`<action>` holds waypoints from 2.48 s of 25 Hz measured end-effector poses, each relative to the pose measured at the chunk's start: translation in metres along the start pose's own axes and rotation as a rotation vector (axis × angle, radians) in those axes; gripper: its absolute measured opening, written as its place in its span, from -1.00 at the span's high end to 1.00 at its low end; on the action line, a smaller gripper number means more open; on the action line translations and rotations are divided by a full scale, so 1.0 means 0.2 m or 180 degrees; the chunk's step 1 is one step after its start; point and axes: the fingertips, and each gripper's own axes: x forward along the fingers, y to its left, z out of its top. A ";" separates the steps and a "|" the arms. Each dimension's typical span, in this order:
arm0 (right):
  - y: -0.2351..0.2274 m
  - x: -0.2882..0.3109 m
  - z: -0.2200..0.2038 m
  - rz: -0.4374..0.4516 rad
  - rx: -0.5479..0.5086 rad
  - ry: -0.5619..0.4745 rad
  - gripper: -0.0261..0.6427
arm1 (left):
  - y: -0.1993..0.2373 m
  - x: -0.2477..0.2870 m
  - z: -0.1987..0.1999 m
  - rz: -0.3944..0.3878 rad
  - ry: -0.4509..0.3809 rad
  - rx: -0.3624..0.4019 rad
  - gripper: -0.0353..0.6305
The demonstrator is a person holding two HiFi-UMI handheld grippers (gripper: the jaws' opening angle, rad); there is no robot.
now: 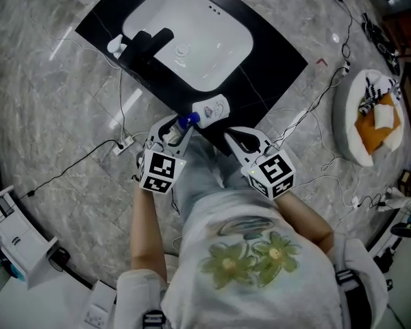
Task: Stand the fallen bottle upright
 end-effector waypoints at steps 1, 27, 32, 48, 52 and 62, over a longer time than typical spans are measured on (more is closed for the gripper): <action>-0.01 -0.01 0.00 -0.0008 0.0002 -0.0004 0.79 | 0.00 0.00 0.01 0.0007 0.0006 0.0004 0.37; -0.18 -0.24 0.03 -0.0165 0.0067 -0.0207 0.79 | -0.16 0.06 0.36 0.0115 0.0079 0.0473 0.37; -0.21 -0.29 0.01 -0.0196 0.0078 -0.0210 0.79 | -0.19 0.09 0.40 0.0165 0.0138 0.0505 0.37; -0.29 -0.45 -0.04 -0.0260 0.0110 -0.0301 0.79 | -0.33 0.17 0.52 0.0227 0.0234 0.0691 0.37; -0.30 -0.47 -0.05 -0.0260 0.0101 -0.0313 0.79 | -0.35 0.18 0.54 0.0242 0.0242 0.0692 0.37; -0.34 -0.55 -0.06 -0.0287 0.0090 -0.0357 0.79 | -0.43 0.22 0.59 0.0224 0.0235 0.0695 0.37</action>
